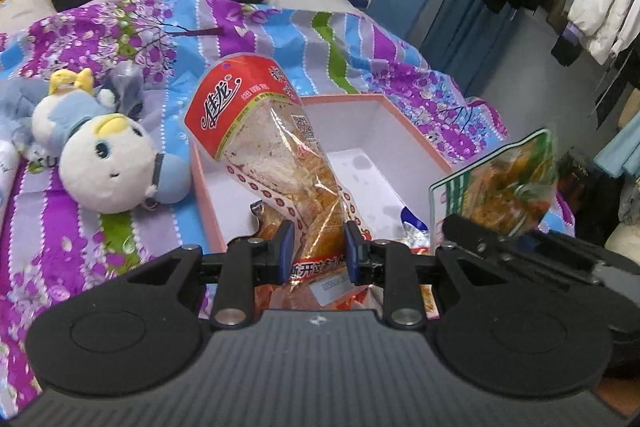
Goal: Organize snacks
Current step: 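Lower both packets into the pink box and open both grippers, then withdraw both grippers up and away from the pink box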
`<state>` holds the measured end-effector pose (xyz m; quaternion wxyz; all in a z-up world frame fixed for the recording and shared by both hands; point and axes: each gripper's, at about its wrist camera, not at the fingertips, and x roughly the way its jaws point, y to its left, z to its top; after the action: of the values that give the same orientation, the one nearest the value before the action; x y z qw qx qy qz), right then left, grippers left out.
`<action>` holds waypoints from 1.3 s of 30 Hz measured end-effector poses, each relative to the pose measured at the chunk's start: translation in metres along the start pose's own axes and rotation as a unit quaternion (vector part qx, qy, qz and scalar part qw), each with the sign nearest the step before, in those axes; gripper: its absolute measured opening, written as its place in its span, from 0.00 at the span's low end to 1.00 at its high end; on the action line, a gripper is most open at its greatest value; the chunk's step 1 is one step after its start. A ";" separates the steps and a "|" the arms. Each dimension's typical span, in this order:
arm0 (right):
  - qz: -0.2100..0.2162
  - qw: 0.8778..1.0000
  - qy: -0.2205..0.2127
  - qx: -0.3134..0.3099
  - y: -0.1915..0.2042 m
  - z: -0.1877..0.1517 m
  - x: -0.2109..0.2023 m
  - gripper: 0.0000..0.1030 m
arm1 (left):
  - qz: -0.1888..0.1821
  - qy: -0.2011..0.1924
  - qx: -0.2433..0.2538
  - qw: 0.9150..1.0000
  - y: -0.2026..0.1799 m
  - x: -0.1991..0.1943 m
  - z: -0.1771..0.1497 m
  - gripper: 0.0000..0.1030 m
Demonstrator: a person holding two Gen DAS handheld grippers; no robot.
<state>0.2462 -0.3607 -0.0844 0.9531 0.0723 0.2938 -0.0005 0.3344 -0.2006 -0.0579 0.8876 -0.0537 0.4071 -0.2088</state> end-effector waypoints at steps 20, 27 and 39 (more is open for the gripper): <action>-0.021 0.999 0.023 0.033 -0.004 -0.001 0.003 0.54 | 0.008 -0.025 0.008 1.000 0.003 -0.021 0.010 0.67; -0.007 0.999 -0.022 0.034 0.005 0.017 -0.054 0.54 | 0.012 -0.061 0.010 0.998 -0.010 -0.091 0.004 0.67; 0.013 0.997 -0.078 0.024 0.025 0.027 -0.140 0.54 | 0.019 -0.119 0.023 0.992 -0.033 -0.203 -0.020 0.67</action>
<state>0.1470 -0.3455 0.0193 0.9711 0.0990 0.2171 -0.0004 0.1904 -0.1453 0.0799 0.9345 -0.0503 0.2944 -0.1937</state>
